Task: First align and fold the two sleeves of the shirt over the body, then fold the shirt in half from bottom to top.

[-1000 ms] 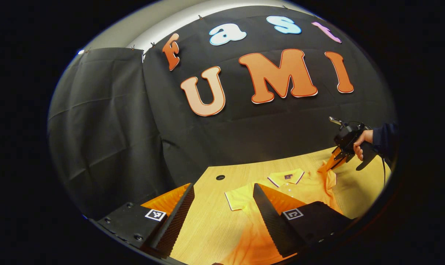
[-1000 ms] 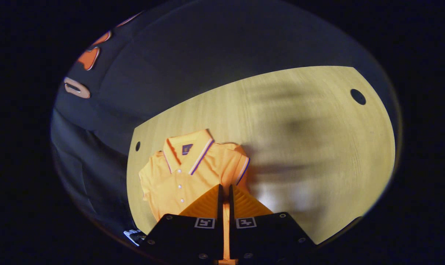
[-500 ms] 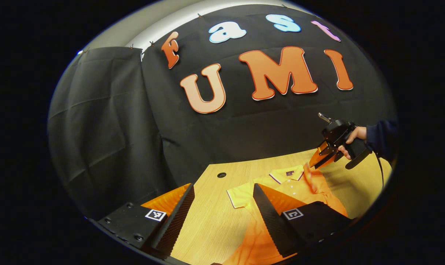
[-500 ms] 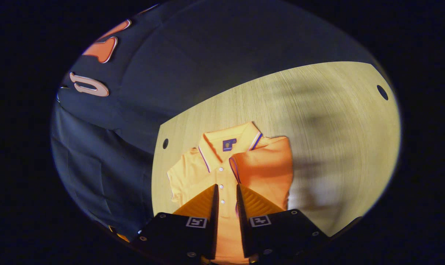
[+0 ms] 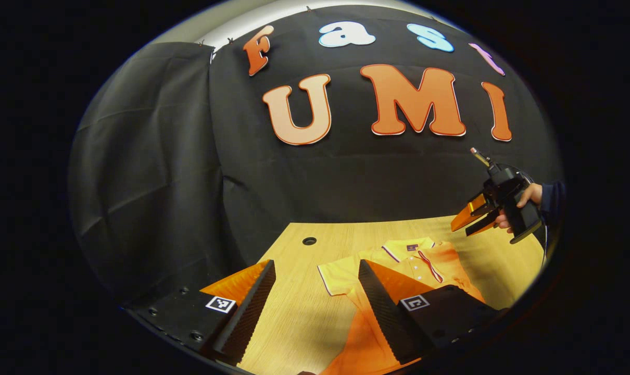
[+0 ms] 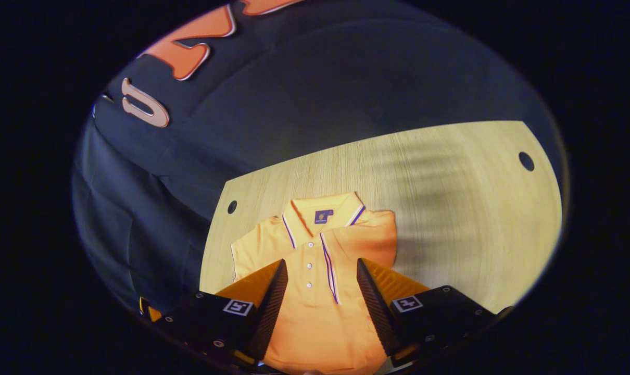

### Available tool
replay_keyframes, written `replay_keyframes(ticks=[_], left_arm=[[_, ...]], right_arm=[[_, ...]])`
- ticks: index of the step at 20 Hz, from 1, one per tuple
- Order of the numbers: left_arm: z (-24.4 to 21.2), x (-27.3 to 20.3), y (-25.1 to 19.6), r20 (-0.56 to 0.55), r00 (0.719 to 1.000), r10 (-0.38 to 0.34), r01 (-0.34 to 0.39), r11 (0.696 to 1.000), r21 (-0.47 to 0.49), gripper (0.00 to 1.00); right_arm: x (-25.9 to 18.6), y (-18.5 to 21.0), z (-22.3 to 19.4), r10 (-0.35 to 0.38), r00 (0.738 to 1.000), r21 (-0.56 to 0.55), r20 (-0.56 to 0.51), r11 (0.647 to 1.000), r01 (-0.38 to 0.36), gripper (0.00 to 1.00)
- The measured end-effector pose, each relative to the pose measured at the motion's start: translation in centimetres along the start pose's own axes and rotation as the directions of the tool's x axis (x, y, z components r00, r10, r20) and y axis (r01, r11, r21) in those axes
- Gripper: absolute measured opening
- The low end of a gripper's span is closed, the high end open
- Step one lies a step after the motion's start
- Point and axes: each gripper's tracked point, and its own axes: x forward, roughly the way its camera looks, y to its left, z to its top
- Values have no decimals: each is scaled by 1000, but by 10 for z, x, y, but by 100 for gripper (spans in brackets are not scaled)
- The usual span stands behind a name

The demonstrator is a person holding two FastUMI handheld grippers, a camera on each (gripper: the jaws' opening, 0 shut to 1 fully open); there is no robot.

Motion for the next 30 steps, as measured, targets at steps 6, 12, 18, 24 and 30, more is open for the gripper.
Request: replay_keyframes(ticks=[6,12,18,24,30], left_arm=[[-10,72,14,-78,989,-124,122,992,-25,99],[-42,144,11,-235,946,-223,214,975,-61,99],[-83,199,0,-436,850,-294,252,955,-153,100],[-121,246,-13,-613,725,-315,246,949,-197,98],[-164,275,-21,-762,597,-251,168,968,-188,99]], right_arm=[[-54,3,-1,-112,981,1,156,994,113,88],[-107,22,-20,-189,943,8,274,981,194,88],[-167,33,-49,-303,863,18,404,946,324,90],[-209,44,-88,-369,821,58,434,922,384,92],[-258,45,-117,-433,764,72,478,887,457,93]])
